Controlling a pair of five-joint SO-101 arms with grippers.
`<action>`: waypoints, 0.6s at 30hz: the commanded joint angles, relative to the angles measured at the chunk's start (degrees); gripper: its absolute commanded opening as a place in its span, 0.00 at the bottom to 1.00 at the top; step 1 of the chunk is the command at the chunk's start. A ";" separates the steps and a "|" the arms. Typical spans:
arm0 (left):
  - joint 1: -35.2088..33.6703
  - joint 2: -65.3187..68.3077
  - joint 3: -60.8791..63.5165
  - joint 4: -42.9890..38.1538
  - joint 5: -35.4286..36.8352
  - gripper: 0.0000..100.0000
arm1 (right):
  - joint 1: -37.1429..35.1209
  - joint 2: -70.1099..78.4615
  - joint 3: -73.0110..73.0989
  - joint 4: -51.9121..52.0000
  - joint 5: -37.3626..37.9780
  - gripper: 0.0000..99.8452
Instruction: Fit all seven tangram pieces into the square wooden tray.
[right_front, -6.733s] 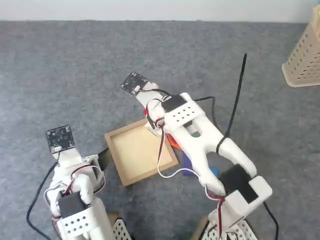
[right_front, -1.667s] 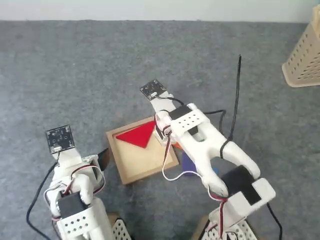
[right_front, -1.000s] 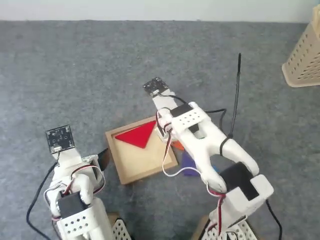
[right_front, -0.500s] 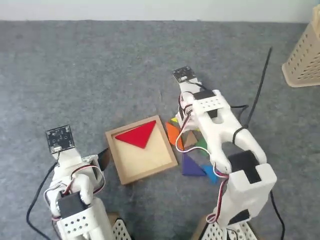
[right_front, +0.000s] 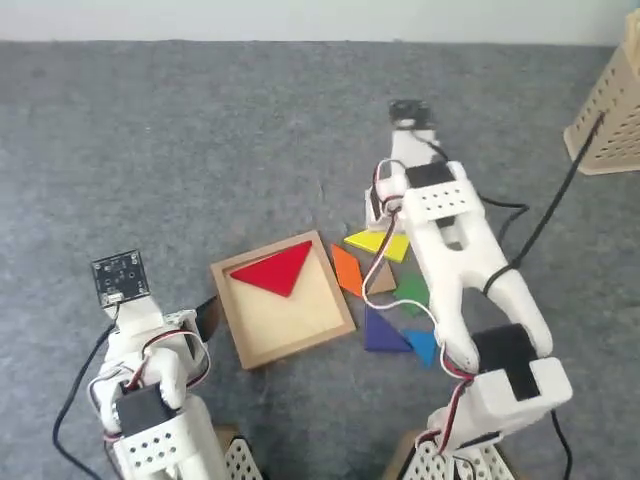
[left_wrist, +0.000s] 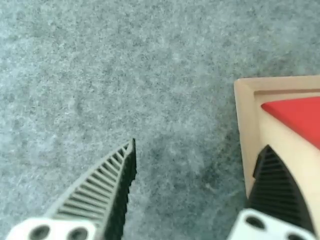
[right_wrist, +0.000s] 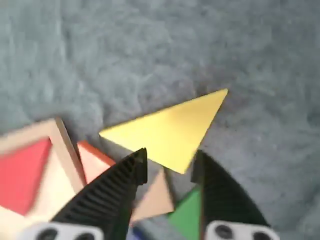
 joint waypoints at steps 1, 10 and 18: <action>-0.26 -0.79 -0.75 0.35 -0.09 0.35 | 0.57 5.49 -10.02 3.56 -16.44 0.21; -0.26 -0.79 -0.75 0.35 -0.09 0.35 | 1.01 21.93 -24.00 9.10 -21.54 0.30; -0.26 -0.79 -0.75 0.35 -0.09 0.35 | 0.92 28.88 -31.82 11.03 -22.68 0.32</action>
